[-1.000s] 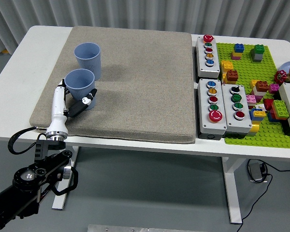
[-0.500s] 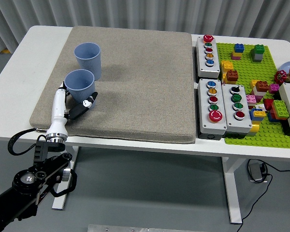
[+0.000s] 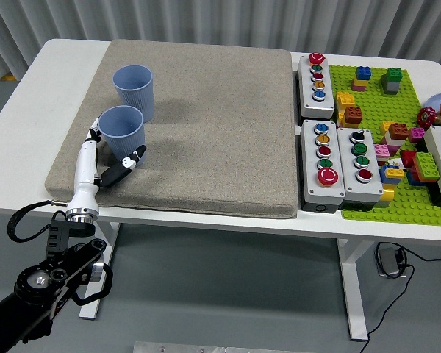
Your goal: Pick cup pour cup place
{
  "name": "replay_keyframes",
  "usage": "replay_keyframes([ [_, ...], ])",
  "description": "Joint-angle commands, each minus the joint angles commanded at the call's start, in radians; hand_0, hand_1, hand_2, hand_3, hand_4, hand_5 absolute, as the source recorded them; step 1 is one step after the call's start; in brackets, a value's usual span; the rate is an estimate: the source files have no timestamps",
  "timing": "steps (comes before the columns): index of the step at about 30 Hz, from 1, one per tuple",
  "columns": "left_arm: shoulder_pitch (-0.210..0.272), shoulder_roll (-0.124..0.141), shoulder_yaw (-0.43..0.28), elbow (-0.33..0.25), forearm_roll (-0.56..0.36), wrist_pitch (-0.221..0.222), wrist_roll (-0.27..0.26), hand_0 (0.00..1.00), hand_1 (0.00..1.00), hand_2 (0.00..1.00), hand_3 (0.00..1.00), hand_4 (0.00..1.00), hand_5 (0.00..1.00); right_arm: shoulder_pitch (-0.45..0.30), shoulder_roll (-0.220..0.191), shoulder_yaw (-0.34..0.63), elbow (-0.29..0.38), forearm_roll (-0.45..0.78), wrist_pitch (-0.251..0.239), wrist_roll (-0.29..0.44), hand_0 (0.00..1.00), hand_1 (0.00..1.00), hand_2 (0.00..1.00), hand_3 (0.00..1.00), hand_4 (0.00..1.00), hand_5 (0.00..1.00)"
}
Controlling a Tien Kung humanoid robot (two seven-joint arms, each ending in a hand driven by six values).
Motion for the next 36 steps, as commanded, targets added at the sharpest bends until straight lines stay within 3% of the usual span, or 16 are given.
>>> replay_keyframes([
  [10, 0.032, 0.009, -0.038, -0.048, 0.063, -0.004, 0.016, 0.929, 0.971, 0.998, 0.998, 0.998, 0.546, 0.001, -0.002, -0.004, 0.000, -0.003, 0.001, 0.000, 0.671, 0.593, 0.550, 0.569, 0.002, 0.061],
  [16, 0.075, 0.008, -0.109, -0.082, 0.120, -0.010, 0.025, 0.931, 0.972, 0.998, 0.998, 0.998, 0.533, 0.002, -0.002, -0.003, 0.000, -0.006, 0.000, 0.001, 0.671, 0.593, 0.550, 0.569, 0.002, 0.058],
  [26, 0.203, 0.060, -0.154, -0.263, 0.146, -0.006, 0.039, 0.935, 0.972, 0.998, 0.998, 0.998, 0.579, 0.010, -0.007, -0.002, 0.000, -0.005, -0.006, 0.000, 0.671, 0.593, 0.550, 0.568, 0.002, 0.054],
  [36, 0.242, 0.063, -0.171, -0.326, 0.193, -0.003, 0.050, 0.929, 0.967, 0.998, 0.998, 0.998, 0.593, 0.013, -0.011, -0.008, 0.000, 0.003, -0.009, 0.001, 0.671, 0.593, 0.550, 0.568, 0.002, 0.047],
])
